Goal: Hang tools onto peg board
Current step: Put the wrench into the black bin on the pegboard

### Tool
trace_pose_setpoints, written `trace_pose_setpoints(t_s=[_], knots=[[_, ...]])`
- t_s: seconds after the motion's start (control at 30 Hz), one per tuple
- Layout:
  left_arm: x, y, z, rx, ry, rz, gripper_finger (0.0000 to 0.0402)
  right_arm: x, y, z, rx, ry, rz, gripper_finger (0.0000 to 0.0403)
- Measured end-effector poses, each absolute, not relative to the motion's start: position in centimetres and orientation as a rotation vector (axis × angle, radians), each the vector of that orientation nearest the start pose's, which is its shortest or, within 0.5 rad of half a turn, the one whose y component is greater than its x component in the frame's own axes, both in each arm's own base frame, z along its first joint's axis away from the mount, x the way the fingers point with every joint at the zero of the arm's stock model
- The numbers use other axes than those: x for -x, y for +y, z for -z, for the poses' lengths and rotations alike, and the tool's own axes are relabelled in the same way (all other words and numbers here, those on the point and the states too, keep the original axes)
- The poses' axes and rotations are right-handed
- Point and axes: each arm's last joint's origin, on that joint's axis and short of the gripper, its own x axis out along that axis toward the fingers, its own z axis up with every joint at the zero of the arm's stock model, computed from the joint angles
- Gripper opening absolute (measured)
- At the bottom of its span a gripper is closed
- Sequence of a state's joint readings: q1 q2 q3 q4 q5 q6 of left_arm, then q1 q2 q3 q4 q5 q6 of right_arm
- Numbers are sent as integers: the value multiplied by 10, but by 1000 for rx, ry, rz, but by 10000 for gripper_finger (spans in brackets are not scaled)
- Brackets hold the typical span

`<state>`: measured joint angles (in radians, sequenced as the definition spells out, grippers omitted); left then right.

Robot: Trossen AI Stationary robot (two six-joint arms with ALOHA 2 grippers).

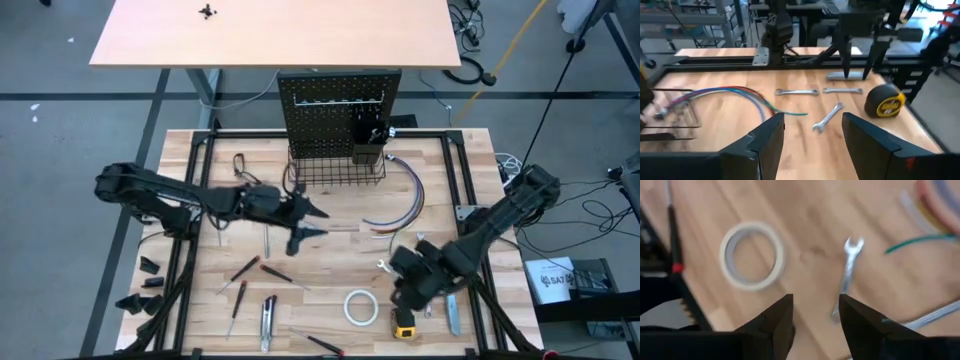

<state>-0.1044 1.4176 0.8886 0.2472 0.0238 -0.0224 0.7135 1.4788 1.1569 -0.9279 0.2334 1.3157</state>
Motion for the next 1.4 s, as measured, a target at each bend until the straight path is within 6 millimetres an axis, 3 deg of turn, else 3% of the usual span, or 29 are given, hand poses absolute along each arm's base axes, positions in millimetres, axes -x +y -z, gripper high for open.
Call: trace_pose_setpoints(t_s=[0.2,0.33,0.63,0.8,1.03,1.27,1.4], knots=[[-346,-56,-246,108,320,14,203,-179,189,-222,-582,1095,225,137],[-372,-69,-249,201,286,14,203,-159,192,-206,-540,1110,163,137],[-414,-93,-251,320,223,-77,203,-129,203,-195,-415,1036,40,137],[-425,-105,-242,369,218,-128,203,-119,209,-189,-367,948,-12,137],[-439,-119,-224,419,213,-120,203,-110,207,-160,-462,886,-99,137],[-442,-125,-205,457,252,-126,203,-105,201,-150,-466,855,-69,137],[-441,-129,-204,473,257,-120,203,-100,199,-145,-474,868,-62,137]])
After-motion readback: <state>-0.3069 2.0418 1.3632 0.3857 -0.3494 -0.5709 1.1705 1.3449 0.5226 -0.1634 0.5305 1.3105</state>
